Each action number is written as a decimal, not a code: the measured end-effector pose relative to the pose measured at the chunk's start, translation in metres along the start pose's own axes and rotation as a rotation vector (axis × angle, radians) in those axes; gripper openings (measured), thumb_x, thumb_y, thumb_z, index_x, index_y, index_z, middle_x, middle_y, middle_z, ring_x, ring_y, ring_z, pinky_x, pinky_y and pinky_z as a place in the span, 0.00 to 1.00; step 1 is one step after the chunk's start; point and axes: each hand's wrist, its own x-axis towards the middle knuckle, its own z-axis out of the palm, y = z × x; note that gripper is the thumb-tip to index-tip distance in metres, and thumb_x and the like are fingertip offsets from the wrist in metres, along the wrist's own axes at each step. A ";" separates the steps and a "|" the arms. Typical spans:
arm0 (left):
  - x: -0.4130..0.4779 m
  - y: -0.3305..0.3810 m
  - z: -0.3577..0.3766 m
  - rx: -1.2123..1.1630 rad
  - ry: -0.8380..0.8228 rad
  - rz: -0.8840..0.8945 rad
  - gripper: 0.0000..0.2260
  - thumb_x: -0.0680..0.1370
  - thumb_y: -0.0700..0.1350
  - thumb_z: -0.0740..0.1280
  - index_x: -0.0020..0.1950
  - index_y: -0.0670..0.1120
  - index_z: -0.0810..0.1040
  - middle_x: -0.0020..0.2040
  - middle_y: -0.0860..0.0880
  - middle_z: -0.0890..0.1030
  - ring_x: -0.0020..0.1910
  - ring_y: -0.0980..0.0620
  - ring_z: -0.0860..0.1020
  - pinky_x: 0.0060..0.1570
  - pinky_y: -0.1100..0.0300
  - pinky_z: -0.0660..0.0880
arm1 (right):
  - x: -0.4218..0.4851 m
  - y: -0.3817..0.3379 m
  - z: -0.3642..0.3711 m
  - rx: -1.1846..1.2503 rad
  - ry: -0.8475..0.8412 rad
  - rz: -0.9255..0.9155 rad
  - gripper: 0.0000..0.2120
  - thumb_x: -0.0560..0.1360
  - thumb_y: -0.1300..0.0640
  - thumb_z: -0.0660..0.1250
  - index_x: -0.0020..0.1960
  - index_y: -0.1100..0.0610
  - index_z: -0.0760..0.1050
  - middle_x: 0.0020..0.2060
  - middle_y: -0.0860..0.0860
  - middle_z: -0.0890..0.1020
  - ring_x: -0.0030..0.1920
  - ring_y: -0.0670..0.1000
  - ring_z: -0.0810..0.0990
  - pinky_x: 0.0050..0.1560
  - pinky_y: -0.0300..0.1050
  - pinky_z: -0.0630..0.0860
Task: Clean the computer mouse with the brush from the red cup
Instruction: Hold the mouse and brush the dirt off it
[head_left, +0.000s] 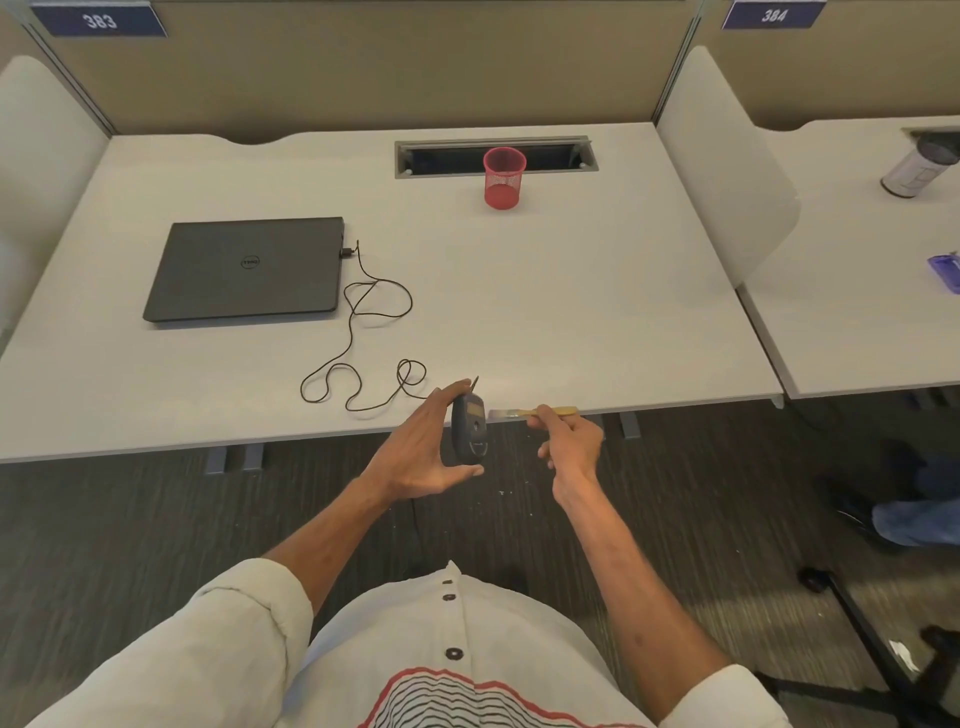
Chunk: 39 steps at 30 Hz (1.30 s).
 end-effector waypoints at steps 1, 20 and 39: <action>-0.001 -0.001 0.000 0.003 0.000 -0.001 0.55 0.70 0.65 0.82 0.87 0.57 0.51 0.85 0.53 0.64 0.81 0.49 0.70 0.81 0.45 0.71 | 0.001 0.002 -0.003 0.009 0.010 0.004 0.08 0.82 0.55 0.76 0.46 0.57 0.89 0.43 0.51 0.91 0.27 0.47 0.74 0.40 0.43 0.75; -0.002 -0.009 0.007 0.068 0.019 0.012 0.58 0.71 0.69 0.79 0.89 0.56 0.47 0.90 0.52 0.54 0.90 0.46 0.55 0.89 0.41 0.52 | -0.012 0.008 -0.010 0.060 -0.018 -0.026 0.06 0.81 0.52 0.77 0.46 0.52 0.88 0.45 0.50 0.92 0.30 0.46 0.77 0.39 0.44 0.77; -0.001 -0.014 0.009 0.051 0.016 -0.002 0.58 0.71 0.67 0.80 0.89 0.56 0.47 0.90 0.53 0.55 0.90 0.45 0.54 0.89 0.40 0.52 | -0.012 -0.001 -0.008 0.084 -0.086 0.004 0.06 0.80 0.51 0.78 0.50 0.54 0.88 0.43 0.49 0.92 0.31 0.46 0.84 0.34 0.41 0.78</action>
